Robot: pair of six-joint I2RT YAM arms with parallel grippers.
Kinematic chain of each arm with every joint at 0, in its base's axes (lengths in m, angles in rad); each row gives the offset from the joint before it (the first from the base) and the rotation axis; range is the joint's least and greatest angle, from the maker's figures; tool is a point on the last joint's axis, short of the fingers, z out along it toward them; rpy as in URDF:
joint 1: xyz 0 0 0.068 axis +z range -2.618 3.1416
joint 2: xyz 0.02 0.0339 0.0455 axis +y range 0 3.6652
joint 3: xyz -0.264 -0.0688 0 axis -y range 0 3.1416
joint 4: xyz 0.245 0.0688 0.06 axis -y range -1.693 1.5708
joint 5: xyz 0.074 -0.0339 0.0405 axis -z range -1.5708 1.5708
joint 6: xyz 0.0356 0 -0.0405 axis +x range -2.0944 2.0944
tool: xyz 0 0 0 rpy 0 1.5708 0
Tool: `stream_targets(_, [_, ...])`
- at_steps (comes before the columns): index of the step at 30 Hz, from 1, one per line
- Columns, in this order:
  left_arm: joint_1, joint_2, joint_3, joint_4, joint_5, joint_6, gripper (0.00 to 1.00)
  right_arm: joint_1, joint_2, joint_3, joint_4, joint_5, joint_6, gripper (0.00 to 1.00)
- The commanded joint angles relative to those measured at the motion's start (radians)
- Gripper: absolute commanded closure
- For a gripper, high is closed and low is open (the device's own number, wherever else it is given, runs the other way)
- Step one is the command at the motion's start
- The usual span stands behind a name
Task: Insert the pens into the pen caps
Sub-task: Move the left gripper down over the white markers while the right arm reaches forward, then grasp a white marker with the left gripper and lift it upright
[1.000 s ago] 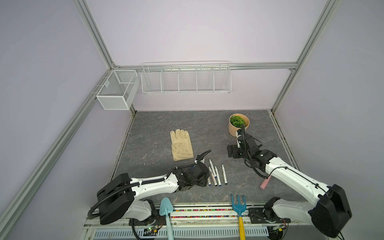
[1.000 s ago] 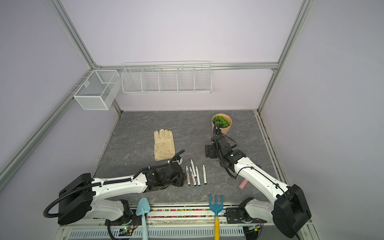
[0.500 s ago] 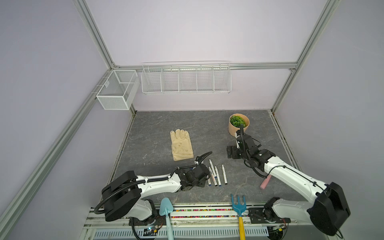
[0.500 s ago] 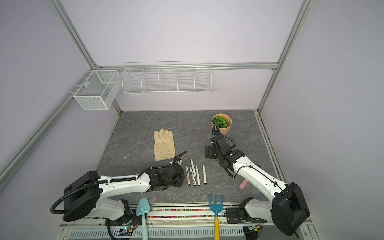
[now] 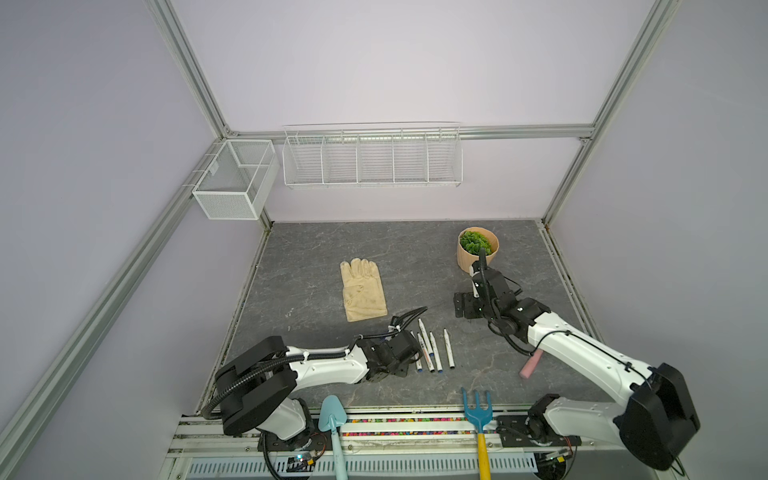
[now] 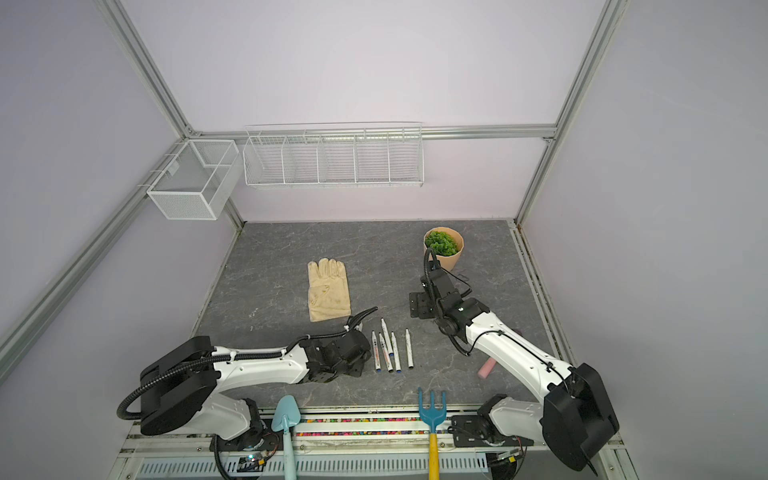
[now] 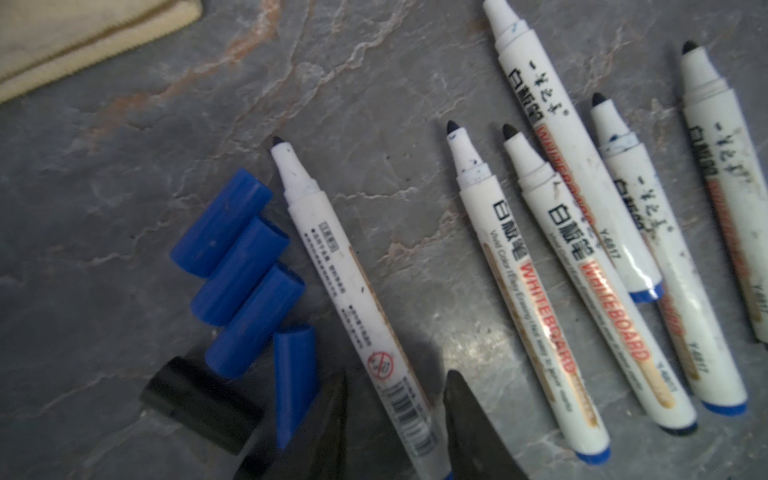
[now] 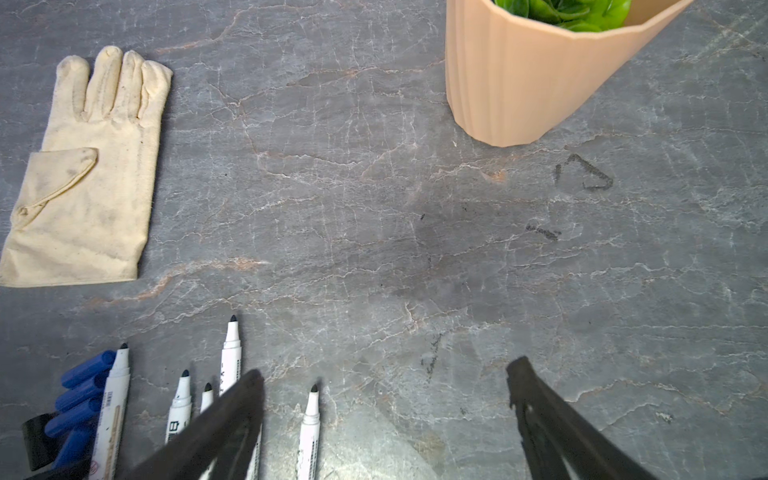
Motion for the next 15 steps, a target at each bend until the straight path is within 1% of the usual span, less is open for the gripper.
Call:
stream_targets(1, [-0.002,0.041,0.029,-0.046,-0.017,-0.002,0.65,0.006,0.007,0.021,-0.011,0.008,0.009,0.06])
stream_targets(8, [-0.008,0.113,0.095,-0.119,-0.039,0.006,0.74,0.005,0.000,0.021,-0.018,0.024,0.012,0.06])
stream_targets(15, [-0.017,0.161,0.126,-0.127,-0.016,0.008,0.84,0.005,-0.002,0.021,-0.026,0.038,0.014,0.06])
